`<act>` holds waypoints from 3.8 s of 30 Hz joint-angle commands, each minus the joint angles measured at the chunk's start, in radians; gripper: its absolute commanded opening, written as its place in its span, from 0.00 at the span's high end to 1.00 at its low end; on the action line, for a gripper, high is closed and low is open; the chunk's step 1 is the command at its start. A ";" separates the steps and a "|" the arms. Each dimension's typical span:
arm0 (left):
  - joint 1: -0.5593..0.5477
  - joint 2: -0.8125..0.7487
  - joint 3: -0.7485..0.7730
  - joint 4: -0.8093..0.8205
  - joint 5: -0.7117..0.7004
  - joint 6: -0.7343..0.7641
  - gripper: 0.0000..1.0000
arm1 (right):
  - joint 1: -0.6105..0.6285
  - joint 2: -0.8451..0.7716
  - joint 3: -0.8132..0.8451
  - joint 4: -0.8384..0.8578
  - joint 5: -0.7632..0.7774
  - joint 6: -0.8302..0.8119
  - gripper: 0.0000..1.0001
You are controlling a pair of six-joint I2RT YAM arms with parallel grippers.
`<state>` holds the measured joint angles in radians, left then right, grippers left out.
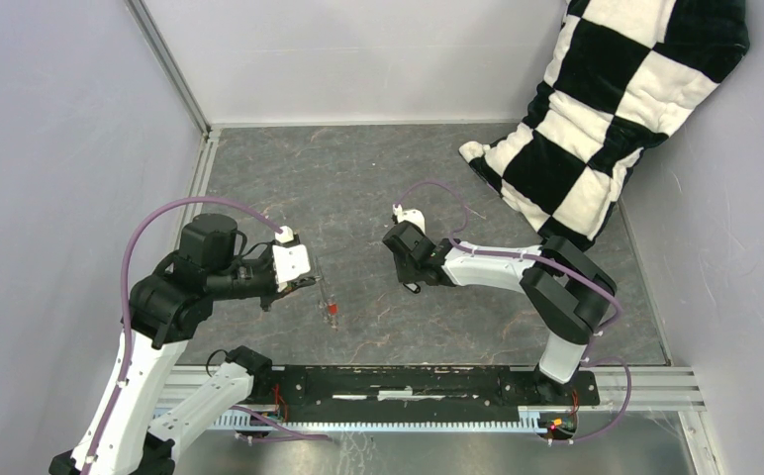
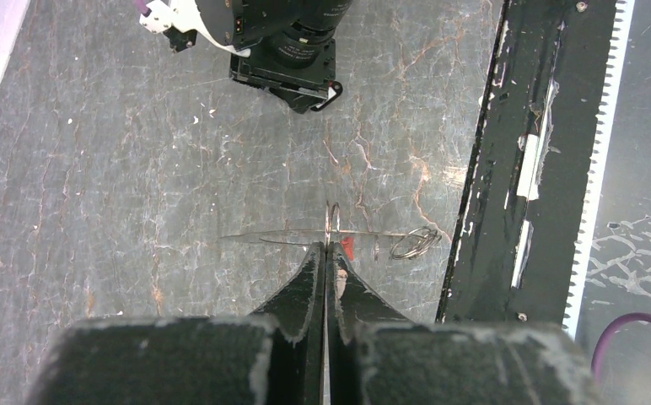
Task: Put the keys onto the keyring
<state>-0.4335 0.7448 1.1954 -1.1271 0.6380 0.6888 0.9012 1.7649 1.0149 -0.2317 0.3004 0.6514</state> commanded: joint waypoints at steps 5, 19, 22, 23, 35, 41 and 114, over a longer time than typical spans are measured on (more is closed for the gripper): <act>0.001 -0.007 0.024 0.038 0.028 0.026 0.98 | -0.003 0.006 -0.003 0.041 0.022 0.019 0.71; 0.001 0.002 0.017 0.050 0.051 0.009 0.98 | -0.009 -0.039 -0.035 0.064 0.016 -0.027 1.00; 0.001 0.001 0.006 0.063 0.083 -0.021 0.98 | -0.010 -0.111 -0.052 0.095 -0.007 -0.124 1.00; 0.001 0.001 0.003 0.069 0.098 -0.034 0.98 | -0.011 -0.153 -0.063 0.109 -0.019 -0.157 1.00; 0.001 0.011 -0.049 0.154 0.198 -0.156 0.98 | 0.095 -0.609 -0.164 0.293 -0.476 -0.576 1.00; 0.001 0.009 -0.069 0.166 0.207 -0.201 0.98 | 0.138 -0.653 -0.075 0.202 -0.663 -0.686 1.00; 0.001 0.005 -0.054 0.098 0.117 -0.100 0.98 | -0.006 -0.295 -0.361 0.341 -0.456 -0.366 0.54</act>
<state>-0.4335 0.7475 1.0988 -1.0458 0.7494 0.5407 0.8948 1.4914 0.6857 0.1177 -0.1783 0.1703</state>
